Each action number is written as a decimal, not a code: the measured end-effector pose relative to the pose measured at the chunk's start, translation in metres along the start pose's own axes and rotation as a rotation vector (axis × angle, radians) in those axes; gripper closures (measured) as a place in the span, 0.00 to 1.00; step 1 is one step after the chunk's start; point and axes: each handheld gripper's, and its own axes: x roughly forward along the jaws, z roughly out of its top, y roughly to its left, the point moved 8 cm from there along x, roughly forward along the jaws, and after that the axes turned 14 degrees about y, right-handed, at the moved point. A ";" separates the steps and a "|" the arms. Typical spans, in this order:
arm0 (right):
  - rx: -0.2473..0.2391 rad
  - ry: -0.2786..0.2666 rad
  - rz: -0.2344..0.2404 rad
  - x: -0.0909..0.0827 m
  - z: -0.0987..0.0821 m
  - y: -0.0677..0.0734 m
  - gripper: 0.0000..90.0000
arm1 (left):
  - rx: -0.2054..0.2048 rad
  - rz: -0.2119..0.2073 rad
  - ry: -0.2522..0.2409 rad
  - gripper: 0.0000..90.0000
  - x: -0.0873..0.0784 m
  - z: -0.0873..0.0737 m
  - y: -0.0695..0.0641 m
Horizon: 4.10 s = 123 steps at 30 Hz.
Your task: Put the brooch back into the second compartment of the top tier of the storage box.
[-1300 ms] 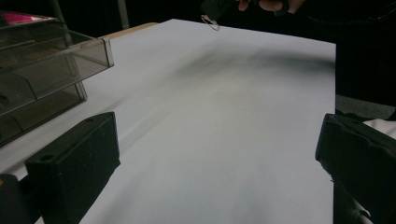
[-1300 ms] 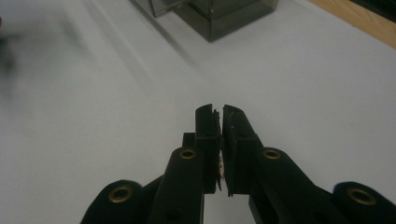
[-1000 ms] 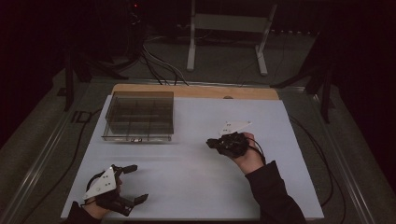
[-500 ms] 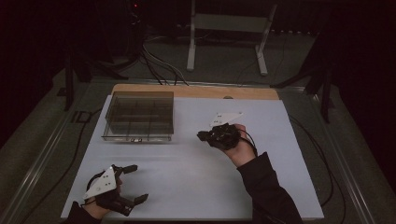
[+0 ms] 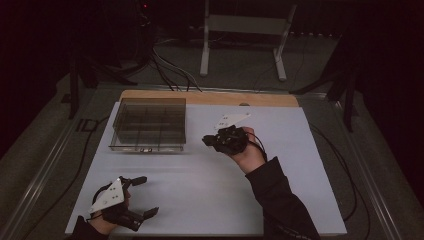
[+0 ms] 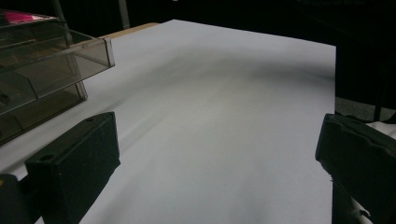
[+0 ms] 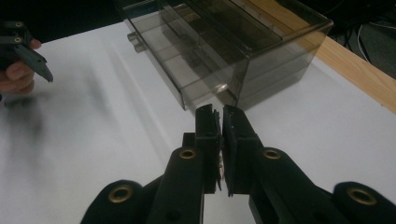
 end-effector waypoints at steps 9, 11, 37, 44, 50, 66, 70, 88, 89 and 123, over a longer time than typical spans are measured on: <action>-0.014 -0.007 0.006 0.006 0.023 0.005 0.95 | -0.001 -0.001 -0.002 0.01 -0.001 0.000 0.000; -0.014 -0.011 0.013 0.007 0.027 0.006 0.95 | -0.001 -0.002 -0.002 0.01 -0.001 0.000 0.000; -0.027 -0.021 0.049 0.035 0.083 0.014 0.95 | -0.005 -0.004 -0.005 0.01 -0.001 -0.001 0.000; -0.026 -0.015 0.063 0.048 0.091 0.019 0.95 | -0.007 -0.004 -0.010 0.01 -0.001 0.000 0.000; -0.033 -0.013 0.077 0.058 0.098 0.024 0.95 | -0.006 -0.003 -0.009 0.01 -0.002 0.000 0.000; -0.052 0.003 0.117 0.088 0.117 0.044 0.95 | -0.008 -0.007 -0.015 0.01 -0.002 0.000 0.000; -0.056 -0.005 0.130 0.096 0.124 0.050 0.95 | -0.006 -0.006 -0.016 0.01 -0.003 0.001 0.000; -0.020 0.066 0.119 0.135 0.131 0.054 0.95 | -0.008 -0.011 -0.019 0.01 -0.004 0.001 -0.001; -0.023 0.070 0.118 0.137 0.131 0.054 0.95 | -0.008 -0.011 -0.021 0.01 -0.004 0.001 -0.001; 0.021 0.030 0.122 0.126 0.131 0.053 0.42 | -0.018 -0.011 -0.026 0.01 -0.004 0.001 0.001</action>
